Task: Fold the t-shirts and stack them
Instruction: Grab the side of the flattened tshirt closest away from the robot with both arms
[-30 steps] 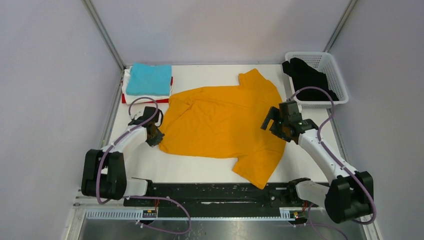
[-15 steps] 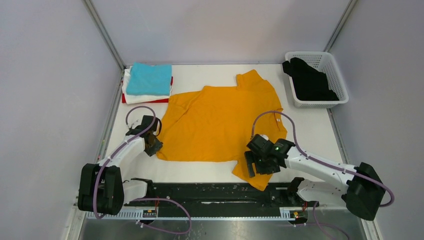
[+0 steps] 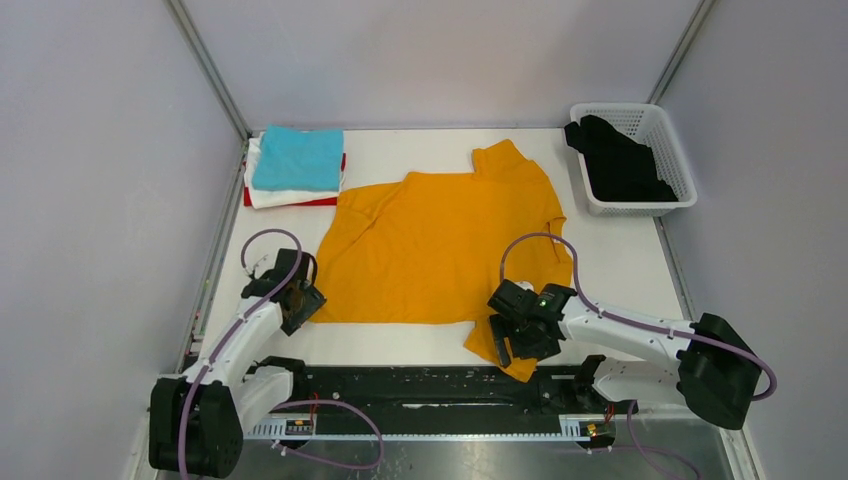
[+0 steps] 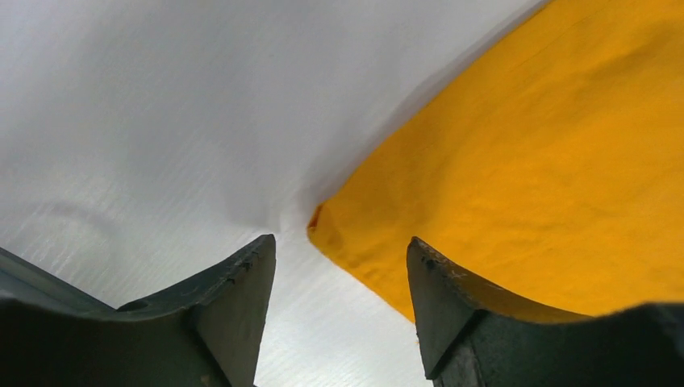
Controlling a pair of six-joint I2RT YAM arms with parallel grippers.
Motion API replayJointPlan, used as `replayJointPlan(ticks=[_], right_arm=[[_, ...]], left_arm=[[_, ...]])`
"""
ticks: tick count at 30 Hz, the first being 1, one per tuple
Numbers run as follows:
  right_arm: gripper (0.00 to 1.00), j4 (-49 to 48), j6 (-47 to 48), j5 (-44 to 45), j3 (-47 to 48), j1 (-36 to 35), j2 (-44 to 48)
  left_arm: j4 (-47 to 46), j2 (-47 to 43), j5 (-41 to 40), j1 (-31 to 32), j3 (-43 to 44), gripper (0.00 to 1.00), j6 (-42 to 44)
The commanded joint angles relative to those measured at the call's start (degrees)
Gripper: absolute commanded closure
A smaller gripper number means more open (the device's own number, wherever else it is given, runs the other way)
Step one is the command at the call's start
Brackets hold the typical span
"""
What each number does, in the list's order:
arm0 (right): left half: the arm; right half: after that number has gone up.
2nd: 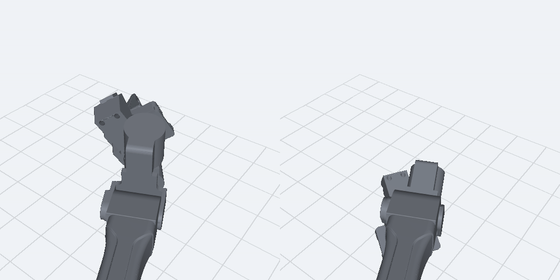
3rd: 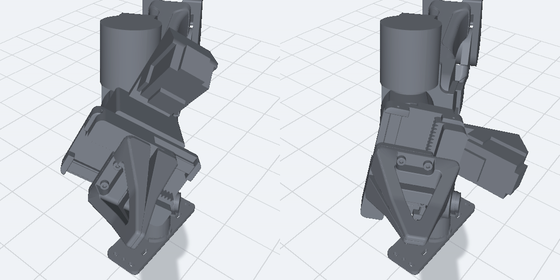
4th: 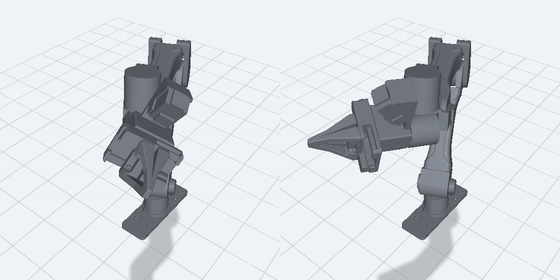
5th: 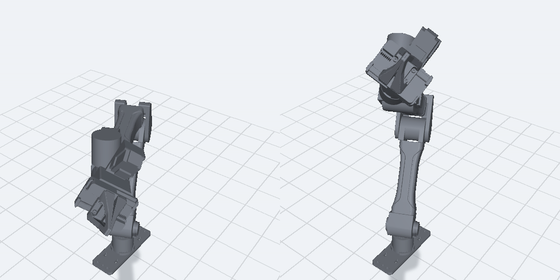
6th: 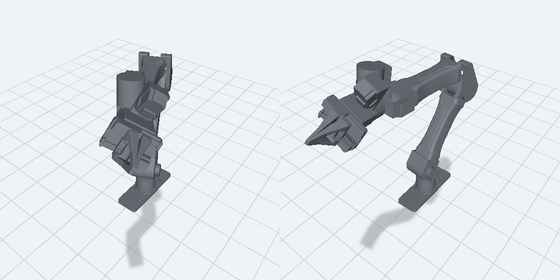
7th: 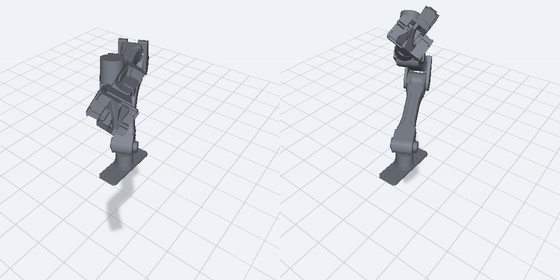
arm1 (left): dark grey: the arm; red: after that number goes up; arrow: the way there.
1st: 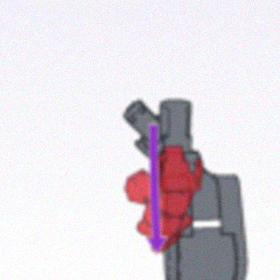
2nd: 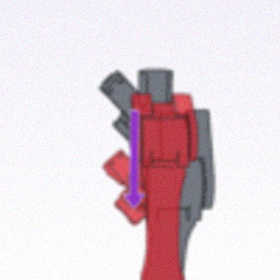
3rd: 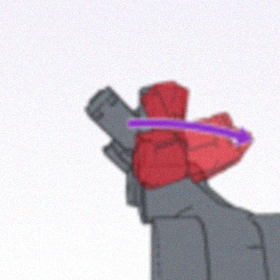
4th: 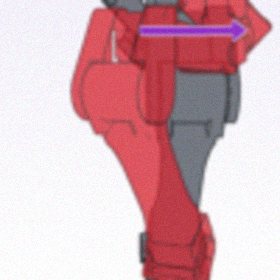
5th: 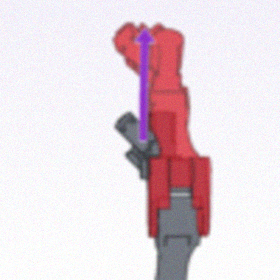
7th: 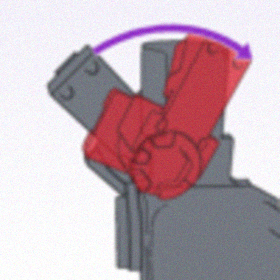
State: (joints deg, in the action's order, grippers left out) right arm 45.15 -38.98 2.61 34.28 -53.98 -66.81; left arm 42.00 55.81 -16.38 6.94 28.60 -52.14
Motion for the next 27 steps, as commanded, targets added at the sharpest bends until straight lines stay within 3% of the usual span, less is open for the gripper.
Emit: replayJointPlan(ticks=[1, 11, 14, 15, 16, 19, 24, 25, 27], right_arm=[[0.18, 0.1, -1.1, 2.4, -0.7, -0.6, 1.4], [0.21, -2.4, -1.1, 4.7, 0.1, -0.6, -1.1], [0.23, -3.0, -1.3, 4.6, -0.3, -0.6, -1.6], [0.25, -3.1, -1.4, 4.5, -0.3, -0.6, -1.8], [0.29, -3.1, -1.6, 4.6, -0.4, -0.6, -2.0], [0.44, -3.2, -2.1, 4.8, -0.9, -0.6, -2.6], [0.88, -1.6, -3.0, 4.3, -1.4, -0.6, 0.0], [0.90, -1.4, -3.1, 3.6, -1.8, -0.6, 1.1], [0.85, -0.9, -2.8, 2.3, -2.0, -0.6, 2.9]], left_arm=[[0.1, -0.3, 0.5, -0.1, -2.3, 0.42, -2.7], [-8.6, 9.7, 3.3, 0.2, -2.3, 0.61, -2.8], [-9.5, 14.3, 4.0, 0.4, -0.5, 0.78, -2.4], [-9.5, 15.0, 4.0, 0.6, 0.0, 0.91, -2.1], [-9.4, 15.1, 4.2, 0.7, 0.2, 1.00, -1.9], [-9.1, 12.3, 3.9, 1.4, -0.5, 1.00, -1.7], [-3.5, -0.4, 0.7, 1.7, -2.1, 1.00, -3.9], [-2.3, -3.1, 0.3, 1.6, -2.4, 1.00, -4.3], [-0.6, -7.4, -0.1, 1.7, -3.1, 1.00, -4.9]])
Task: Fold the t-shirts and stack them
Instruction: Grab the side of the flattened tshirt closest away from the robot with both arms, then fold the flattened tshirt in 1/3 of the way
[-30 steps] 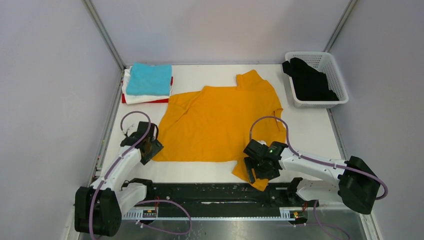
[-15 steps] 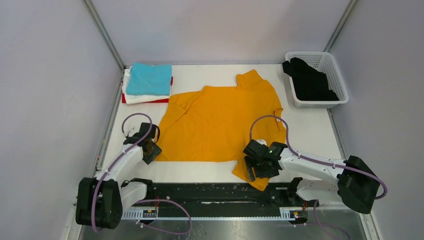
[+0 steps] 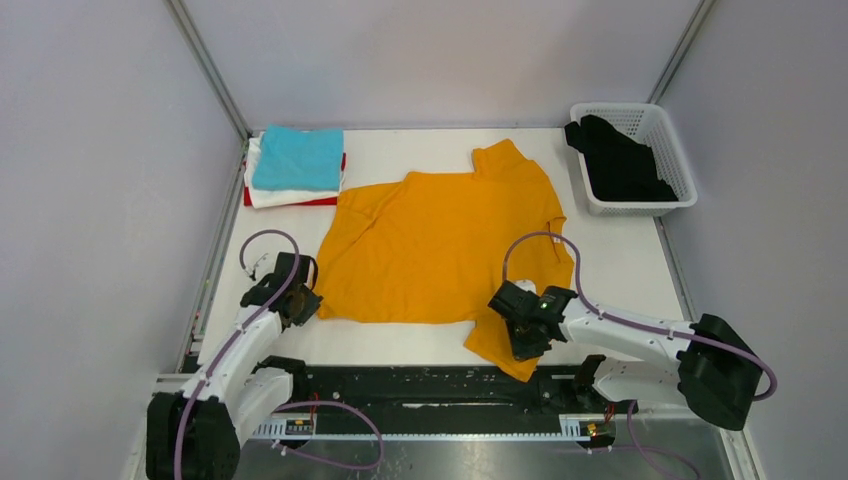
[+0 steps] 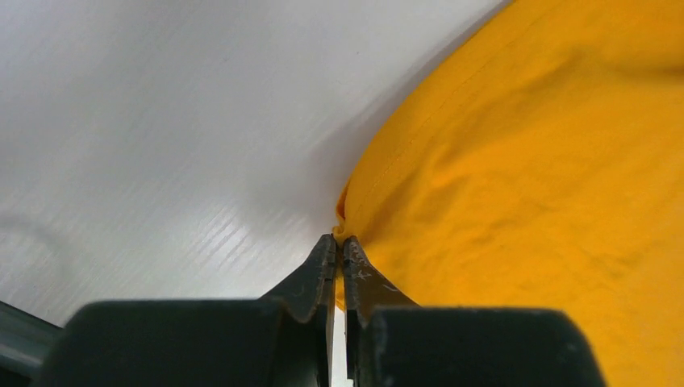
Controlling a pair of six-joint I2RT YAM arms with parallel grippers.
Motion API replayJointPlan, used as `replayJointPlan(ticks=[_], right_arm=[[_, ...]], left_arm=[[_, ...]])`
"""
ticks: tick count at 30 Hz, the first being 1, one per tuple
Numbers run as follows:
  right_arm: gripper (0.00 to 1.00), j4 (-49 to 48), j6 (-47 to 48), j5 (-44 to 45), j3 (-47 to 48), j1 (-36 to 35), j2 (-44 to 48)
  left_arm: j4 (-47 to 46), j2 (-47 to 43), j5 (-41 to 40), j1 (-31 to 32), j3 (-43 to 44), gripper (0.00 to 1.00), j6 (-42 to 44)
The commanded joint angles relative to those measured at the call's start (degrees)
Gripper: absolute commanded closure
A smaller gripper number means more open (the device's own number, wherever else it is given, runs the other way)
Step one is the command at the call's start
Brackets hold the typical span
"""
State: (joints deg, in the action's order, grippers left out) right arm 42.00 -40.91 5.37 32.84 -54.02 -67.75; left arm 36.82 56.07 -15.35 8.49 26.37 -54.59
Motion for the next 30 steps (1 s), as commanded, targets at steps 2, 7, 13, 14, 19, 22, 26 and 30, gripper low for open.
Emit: replayJointPlan(ticks=[2, 7, 13, 14, 19, 22, 26, 30], right_arm=[[0.77, 2.2, 0.2, -1.5, -0.4, -0.6, 5.3], [0.55, 0.2, 2.9, -3.7, 0.7, -4.7, 6.8], [0.48, -0.3, 0.7, -3.3, 0.2, -9.6, -0.7], [0.48, -0.6, -0.2, -2.7, -0.1, -9.8, -2.1], [0.60, 1.9, -5.3, 3.3, 0.0, -9.9, -6.3], [0.95, 2.6, -6.6, 4.3, -0.3, -9.9, -4.6], [1.00, 6.2, -7.0, 1.5, -0.8, -10.2, 2.8], [1.00, 11.0, -8.0, -5.9, -1.6, -12.4, 10.0]], left_arm=[[5.6, -10.4, -1.3, 0.2, -1.3, 1.00, -2.7], [5.9, -10.9, -0.9, 0.2, -1.1, 1.00, -2.5], [5.6, -10.3, -1.0, 0.2, -1.1, 1.00, -2.4], [5.7, -10.5, -1.0, 0.2, -1.2, 1.00, -2.4], [5.9, -11.7, -0.9, 0.2, -1.5, 1.00, -2.3], [6.5, -12.5, -1.0, 0.2, -1.3, 1.00, -2.4], [9.4, -15.0, -0.8, 0.2, -0.5, 1.00, -3.2], [12.4, -19.8, 0.1, 0.8, -0.6, 1.00, -5.5]])
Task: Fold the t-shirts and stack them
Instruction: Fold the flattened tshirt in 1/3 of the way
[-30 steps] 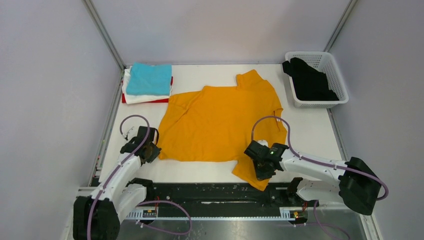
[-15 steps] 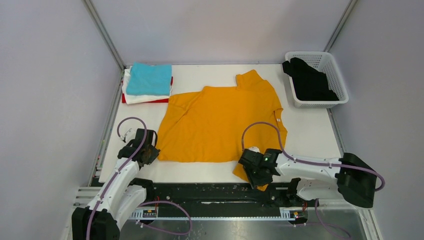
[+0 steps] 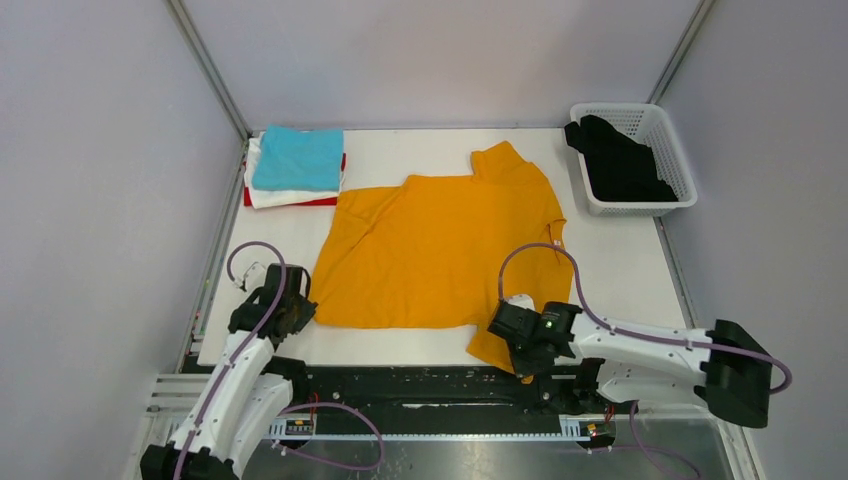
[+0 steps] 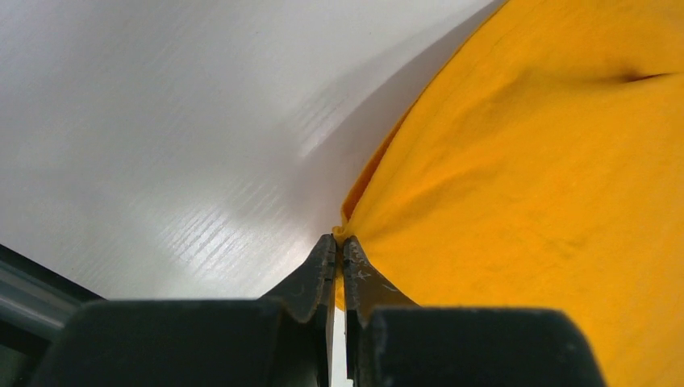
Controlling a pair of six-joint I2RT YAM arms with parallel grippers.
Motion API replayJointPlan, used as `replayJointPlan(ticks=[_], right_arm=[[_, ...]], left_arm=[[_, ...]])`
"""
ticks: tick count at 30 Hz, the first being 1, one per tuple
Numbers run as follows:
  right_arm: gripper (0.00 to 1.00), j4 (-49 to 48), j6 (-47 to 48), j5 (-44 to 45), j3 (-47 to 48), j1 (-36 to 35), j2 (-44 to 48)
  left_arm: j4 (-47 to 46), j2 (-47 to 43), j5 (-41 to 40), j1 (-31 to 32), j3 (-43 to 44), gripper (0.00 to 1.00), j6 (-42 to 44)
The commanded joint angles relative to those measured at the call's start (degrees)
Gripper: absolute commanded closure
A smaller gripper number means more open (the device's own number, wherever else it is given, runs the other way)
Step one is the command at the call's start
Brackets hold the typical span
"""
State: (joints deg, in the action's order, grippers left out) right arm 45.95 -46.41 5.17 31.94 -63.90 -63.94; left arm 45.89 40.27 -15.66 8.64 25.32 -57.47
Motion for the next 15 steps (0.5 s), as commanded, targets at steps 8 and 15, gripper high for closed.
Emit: replayJointPlan(ticks=[8, 15], right_arm=[[1.00, 13.4, -6.3, 2.3, 5.2, -4.8, 15.2], [1.00, 8.5, 5.2, 7.4, 12.7, 12.2, 14.3]], left_arm=[[5.3, -6.8, 1.4, 2.0, 3.0, 1.00, -3.9], [-1.0, 0.4, -0.7, 2.0, 9.5, 1.00, -1.5]])
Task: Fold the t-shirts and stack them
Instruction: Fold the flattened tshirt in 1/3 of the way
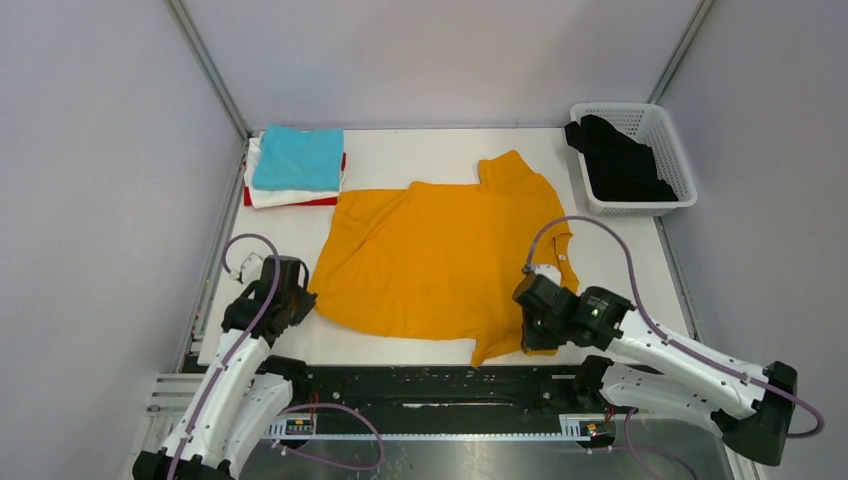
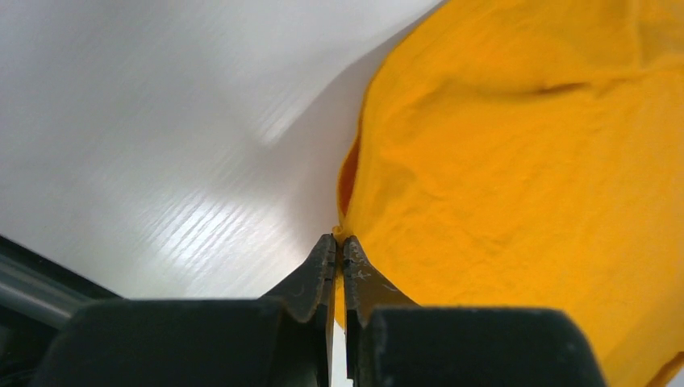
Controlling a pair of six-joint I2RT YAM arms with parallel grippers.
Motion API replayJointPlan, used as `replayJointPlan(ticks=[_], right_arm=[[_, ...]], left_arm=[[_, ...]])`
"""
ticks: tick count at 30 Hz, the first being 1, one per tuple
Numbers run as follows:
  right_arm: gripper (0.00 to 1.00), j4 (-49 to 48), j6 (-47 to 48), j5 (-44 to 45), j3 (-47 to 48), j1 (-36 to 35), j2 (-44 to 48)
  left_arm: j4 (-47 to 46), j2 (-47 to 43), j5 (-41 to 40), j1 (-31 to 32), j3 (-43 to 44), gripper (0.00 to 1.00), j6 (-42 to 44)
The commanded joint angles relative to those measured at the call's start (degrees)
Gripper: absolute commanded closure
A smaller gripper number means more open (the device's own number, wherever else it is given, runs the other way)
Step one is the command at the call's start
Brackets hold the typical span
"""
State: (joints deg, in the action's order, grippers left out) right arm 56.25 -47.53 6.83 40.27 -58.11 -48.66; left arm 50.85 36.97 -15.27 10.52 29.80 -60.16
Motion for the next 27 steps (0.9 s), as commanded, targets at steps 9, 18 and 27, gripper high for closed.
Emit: replayJointPlan(ticks=[9, 18, 27], right_arm=[[1.00, -8.5, 16.5, 12.5, 15.7, 19.2, -11.9], [1.00, -19.3, 23.7, 9.6, 21.7, 31.3, -24.3], [0.99, -28.1, 30.3, 5.8, 32.8, 39.4, -43.1]], left_arm=[[-14.4, 21.0, -2.6, 0.0, 14.0, 1.00, 2.9], [-18.0, 34.7, -4.3, -3.5, 21.5, 1.00, 3.7], [-20.7, 52.6, -2.7, -7.3, 31.3, 1.00, 5.4]])
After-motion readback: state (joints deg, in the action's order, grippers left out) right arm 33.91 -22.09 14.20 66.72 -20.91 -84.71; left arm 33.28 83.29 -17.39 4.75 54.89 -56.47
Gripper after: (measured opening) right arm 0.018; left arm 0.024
